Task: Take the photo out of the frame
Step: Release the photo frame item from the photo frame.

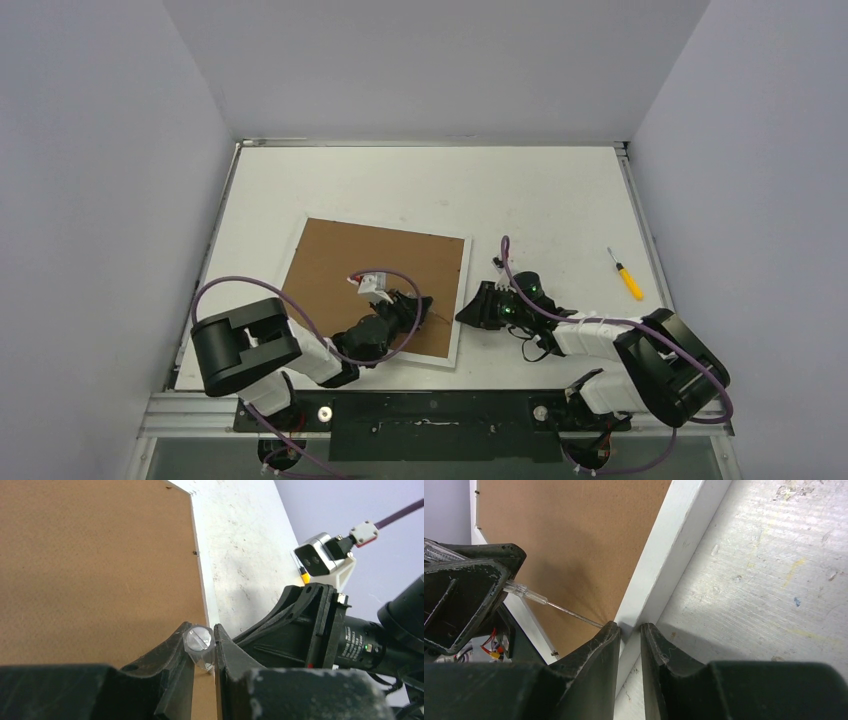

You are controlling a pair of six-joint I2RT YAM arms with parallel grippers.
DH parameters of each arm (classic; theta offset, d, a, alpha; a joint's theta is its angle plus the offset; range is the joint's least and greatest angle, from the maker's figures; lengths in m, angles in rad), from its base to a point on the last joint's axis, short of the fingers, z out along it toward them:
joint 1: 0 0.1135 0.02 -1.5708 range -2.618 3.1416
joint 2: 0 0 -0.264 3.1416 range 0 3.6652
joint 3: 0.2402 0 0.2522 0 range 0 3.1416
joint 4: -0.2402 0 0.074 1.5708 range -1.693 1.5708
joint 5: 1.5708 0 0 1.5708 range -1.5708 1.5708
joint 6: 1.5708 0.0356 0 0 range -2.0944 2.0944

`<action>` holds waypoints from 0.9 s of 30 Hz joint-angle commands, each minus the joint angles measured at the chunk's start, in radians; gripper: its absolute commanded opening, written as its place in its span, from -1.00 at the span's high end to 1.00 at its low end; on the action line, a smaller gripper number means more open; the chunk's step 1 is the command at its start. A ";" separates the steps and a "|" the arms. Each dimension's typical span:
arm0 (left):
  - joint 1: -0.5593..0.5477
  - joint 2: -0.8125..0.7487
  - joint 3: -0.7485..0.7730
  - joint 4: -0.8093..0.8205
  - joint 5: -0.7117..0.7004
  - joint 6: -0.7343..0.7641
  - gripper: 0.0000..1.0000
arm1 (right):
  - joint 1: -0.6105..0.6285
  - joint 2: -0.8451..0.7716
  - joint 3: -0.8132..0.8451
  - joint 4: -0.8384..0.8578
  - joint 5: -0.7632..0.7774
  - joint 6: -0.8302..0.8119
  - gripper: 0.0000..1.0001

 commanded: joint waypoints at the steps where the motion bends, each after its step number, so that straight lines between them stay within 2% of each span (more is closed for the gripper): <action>1: -0.049 -0.070 0.082 -0.330 -0.168 -0.121 1.00 | 0.019 0.018 -0.003 0.067 0.020 0.004 0.58; 4: -0.073 -0.098 0.145 -0.544 -0.244 -0.214 1.00 | 0.022 0.021 -0.003 0.068 0.023 0.005 0.59; 7: -0.116 -0.100 0.167 -0.601 -0.332 -0.242 1.00 | 0.027 0.024 -0.006 0.073 0.023 0.008 0.60; 18: -0.135 -0.141 0.129 -0.621 -0.446 -0.289 1.00 | 0.034 0.032 -0.008 0.079 0.028 0.010 0.61; 24: -0.128 -0.155 0.114 -0.651 -0.459 -0.374 1.00 | 0.036 0.040 -0.002 0.077 0.027 0.008 0.62; 27: -0.127 -0.154 0.104 -0.604 -0.451 -0.352 1.00 | 0.037 0.042 -0.001 0.079 0.027 0.010 0.62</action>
